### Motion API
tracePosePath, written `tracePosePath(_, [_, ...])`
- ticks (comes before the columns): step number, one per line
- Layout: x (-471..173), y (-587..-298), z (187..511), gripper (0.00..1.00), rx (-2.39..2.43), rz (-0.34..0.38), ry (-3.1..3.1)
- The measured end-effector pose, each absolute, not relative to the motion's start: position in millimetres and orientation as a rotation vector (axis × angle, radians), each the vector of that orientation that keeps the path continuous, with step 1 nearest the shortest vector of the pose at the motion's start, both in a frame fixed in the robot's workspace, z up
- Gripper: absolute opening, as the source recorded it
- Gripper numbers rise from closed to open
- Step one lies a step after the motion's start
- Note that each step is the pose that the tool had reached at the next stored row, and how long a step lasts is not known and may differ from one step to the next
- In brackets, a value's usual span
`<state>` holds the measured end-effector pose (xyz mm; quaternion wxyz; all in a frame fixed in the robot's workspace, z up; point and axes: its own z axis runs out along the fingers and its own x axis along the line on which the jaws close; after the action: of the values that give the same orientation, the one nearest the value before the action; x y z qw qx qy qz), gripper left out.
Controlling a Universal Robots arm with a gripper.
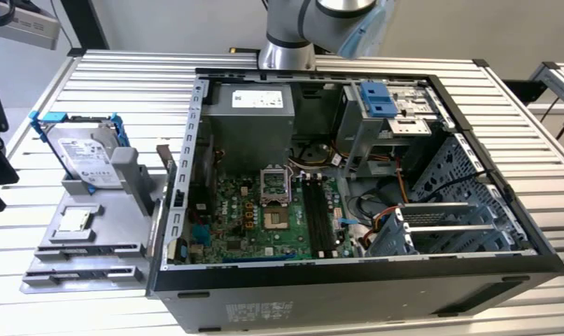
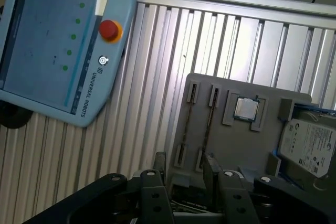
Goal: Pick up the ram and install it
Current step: 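Pick up the ram and move it above insertion slot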
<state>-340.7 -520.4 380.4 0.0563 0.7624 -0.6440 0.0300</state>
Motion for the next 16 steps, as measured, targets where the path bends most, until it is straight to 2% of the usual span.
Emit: tracePosePath(16, [-340.8, -520.4, 380.3, 1.00, 2.332, 0.093, -1.931])
